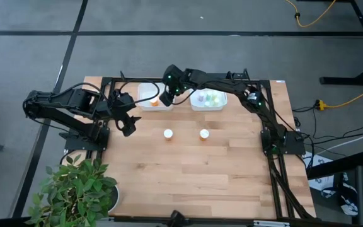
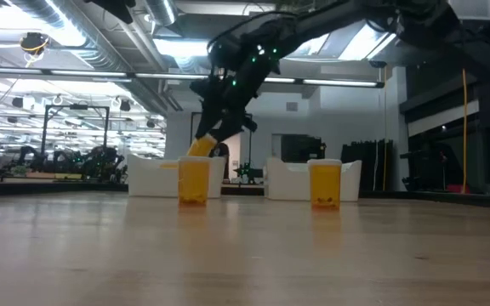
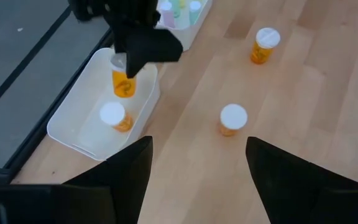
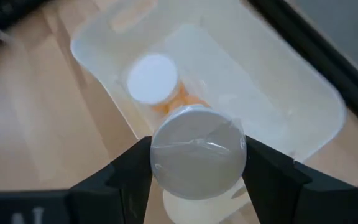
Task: Pick and place medicine bottles into bin by pill shape (circle, oval)
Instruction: Put the orange pill bottle into the left white bin
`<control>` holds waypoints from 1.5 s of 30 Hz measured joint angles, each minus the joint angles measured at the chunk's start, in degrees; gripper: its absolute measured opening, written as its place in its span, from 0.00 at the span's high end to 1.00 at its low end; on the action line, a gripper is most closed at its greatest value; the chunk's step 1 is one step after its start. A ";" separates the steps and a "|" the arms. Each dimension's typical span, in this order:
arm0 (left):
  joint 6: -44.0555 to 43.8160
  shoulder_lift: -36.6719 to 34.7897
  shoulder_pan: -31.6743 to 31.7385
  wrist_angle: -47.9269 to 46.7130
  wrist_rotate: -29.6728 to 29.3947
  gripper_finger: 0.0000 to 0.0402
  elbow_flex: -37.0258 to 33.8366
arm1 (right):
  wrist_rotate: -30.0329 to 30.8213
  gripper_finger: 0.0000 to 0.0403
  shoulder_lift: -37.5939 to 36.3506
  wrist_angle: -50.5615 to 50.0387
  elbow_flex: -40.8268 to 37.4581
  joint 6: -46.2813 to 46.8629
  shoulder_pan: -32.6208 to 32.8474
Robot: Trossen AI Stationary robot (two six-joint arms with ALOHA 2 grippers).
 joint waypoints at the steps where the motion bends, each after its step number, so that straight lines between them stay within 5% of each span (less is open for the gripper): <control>1: 0.38 0.00 -0.01 -0.02 0.00 0.37 0.00 | 0.00 0.47 0.49 0.06 0.00 -0.55 0.06; 17: 2.00 0.00 -0.02 -0.02 0.07 0.37 0.00 | 4.54 0.45 0.88 -2.43 -0.02 -10.76 0.76; 45: 1.98 0.00 -0.01 -0.04 0.72 0.37 0.00 | 4.41 0.41 0.81 -7.13 -0.02 -9.32 0.99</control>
